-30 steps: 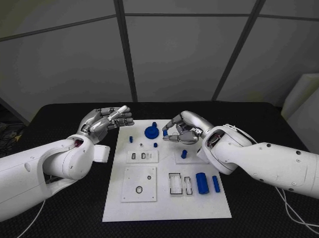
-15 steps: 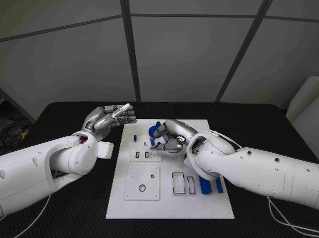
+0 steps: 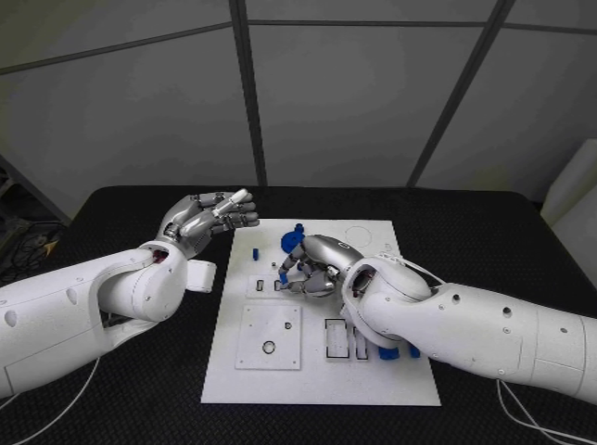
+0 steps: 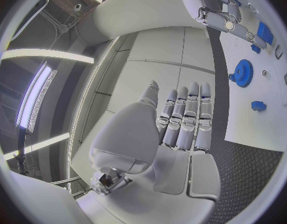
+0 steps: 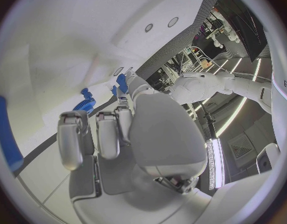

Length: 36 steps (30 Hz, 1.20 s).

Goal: Assemble the parts on the task board

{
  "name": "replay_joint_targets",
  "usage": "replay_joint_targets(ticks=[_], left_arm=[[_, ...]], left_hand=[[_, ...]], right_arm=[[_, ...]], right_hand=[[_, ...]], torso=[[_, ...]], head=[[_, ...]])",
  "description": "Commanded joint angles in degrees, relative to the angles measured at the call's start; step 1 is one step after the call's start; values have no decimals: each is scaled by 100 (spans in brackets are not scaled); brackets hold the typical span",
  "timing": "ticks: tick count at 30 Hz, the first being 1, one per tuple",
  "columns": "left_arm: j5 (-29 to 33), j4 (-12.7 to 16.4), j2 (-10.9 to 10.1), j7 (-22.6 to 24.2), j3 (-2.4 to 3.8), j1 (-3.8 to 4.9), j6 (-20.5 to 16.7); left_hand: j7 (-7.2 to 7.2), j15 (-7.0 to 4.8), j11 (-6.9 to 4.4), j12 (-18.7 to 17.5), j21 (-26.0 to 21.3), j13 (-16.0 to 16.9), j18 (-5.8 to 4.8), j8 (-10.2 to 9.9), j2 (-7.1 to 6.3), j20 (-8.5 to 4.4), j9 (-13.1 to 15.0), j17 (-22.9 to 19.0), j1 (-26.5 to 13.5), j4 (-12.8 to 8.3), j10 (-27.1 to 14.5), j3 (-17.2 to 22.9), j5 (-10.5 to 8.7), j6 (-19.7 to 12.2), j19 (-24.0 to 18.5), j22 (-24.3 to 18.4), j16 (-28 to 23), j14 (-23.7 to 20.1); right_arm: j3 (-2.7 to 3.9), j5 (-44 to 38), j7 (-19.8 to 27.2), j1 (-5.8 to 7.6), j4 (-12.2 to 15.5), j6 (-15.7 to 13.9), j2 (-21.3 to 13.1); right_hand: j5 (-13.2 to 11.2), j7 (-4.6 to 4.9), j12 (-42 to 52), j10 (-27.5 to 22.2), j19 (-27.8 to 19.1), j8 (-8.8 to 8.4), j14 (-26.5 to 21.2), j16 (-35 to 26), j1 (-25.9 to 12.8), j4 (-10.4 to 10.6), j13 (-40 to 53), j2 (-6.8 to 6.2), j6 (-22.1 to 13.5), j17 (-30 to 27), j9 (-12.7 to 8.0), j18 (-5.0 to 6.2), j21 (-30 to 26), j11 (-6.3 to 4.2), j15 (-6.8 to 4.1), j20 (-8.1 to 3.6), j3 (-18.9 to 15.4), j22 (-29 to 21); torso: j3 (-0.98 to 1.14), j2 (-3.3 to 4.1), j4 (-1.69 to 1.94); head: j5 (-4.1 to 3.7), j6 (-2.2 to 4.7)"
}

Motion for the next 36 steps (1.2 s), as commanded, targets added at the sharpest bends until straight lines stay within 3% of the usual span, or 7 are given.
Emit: replay_joint_targets(ticks=[1, 17, 36], left_arm=[[15, 8, -1, 39, 6, 10, 72], [15, 7, 1, 36, 6, 10, 79], [15, 4, -8, 33, 6, 10, 80]], left_hand=[[-9, 29, 4, -19, -19, -3, -70, -21, 22, 28, -8, -5, -20, -12, 39, -29, -23, 38, 0, -6, -35, 21], [-9, 29, 4, -19, -19, -3, -70, -21, 22, 28, -8, -5, -20, -12, 39, -29, -23, 38, 0, -6, -35, 21], [-9, 29, 4, -19, -19, -3, -70, -21, 22, 28, -8, -5, -20, -12, 39, -29, -23, 38, 0, -6, -35, 21]], right_arm=[[5, -194, -102, 2, -16, 97, 13], [3, -298, -159, -25, -126, 238, 82], [2, -331, -215, -42, -182, 406, 99]], right_hand=[[32, -56, -22, -23, 605, 39, 381, -27, -13, -27, 293, 46, 70, 604, 153, -42, 18, -5, -26, -45, -7, 1506], [42, -50, -29, -28, 605, 26, 380, -28, -35, -36, 289, 32, 66, 603, 159, -42, 18, 0, -23, -43, -18, 1506], [47, -36, -54, -44, 605, -9, 375, -43, -88, -39, 273, 18, 42, 582, 167, -42, 18, 12, -16, -38, -36, 1506]], torso=[[3, -2, 1], [0, -4, -1], [1, -4, -2]], head=[[-3, -26], [8, -99], [16, -125]])
